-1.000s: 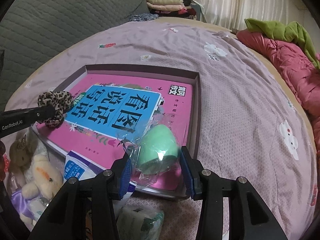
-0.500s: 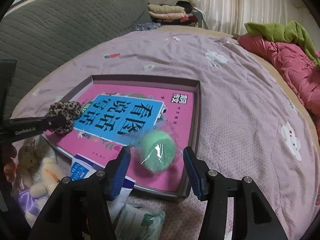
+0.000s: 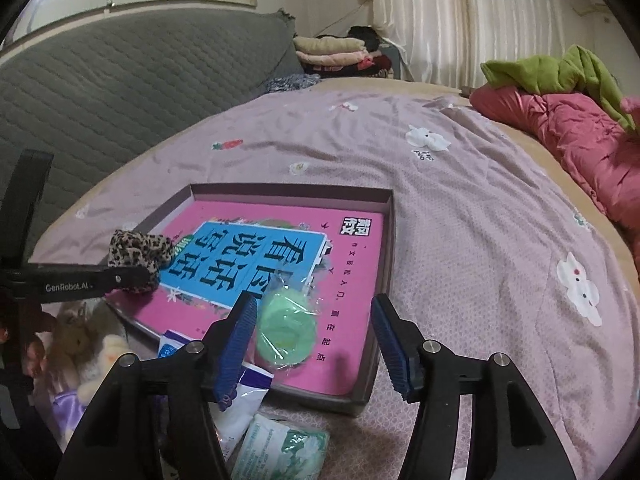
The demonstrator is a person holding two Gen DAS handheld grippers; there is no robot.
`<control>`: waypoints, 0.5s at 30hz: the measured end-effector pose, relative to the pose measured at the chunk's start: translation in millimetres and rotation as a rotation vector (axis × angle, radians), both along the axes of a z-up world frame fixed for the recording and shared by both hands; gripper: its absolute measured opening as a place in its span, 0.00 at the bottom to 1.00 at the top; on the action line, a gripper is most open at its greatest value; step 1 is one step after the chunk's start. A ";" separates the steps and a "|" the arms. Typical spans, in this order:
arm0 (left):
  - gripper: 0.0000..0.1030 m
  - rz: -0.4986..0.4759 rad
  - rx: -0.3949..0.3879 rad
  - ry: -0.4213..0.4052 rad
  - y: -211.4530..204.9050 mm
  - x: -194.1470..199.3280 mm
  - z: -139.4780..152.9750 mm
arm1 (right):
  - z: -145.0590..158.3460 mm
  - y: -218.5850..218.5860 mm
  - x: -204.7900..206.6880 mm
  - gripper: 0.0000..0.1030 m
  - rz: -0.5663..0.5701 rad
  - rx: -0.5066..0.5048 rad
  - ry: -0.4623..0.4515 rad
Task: Organize soft objects
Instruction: 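Open the right tool to drop the sponge while the left releases the scrunchie in the tray, then move both tools back toward the remaining pile of soft items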
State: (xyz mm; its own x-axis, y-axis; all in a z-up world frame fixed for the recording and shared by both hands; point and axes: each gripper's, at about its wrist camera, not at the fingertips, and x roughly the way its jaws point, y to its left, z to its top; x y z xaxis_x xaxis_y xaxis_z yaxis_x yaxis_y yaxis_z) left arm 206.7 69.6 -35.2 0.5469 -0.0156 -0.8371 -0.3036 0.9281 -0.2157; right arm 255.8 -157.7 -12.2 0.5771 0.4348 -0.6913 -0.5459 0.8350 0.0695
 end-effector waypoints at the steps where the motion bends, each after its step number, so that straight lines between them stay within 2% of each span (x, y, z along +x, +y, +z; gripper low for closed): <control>1: 0.44 -0.002 0.003 0.000 -0.7 -0.3 0.5 | -0.1 -0.6 -0.5 0.62 -0.002 0.002 0.000; 15: 0.45 -0.024 0.009 -0.014 -6.5 -11.7 11.9 | 1.8 -5.6 0.7 0.65 -0.017 0.027 -0.024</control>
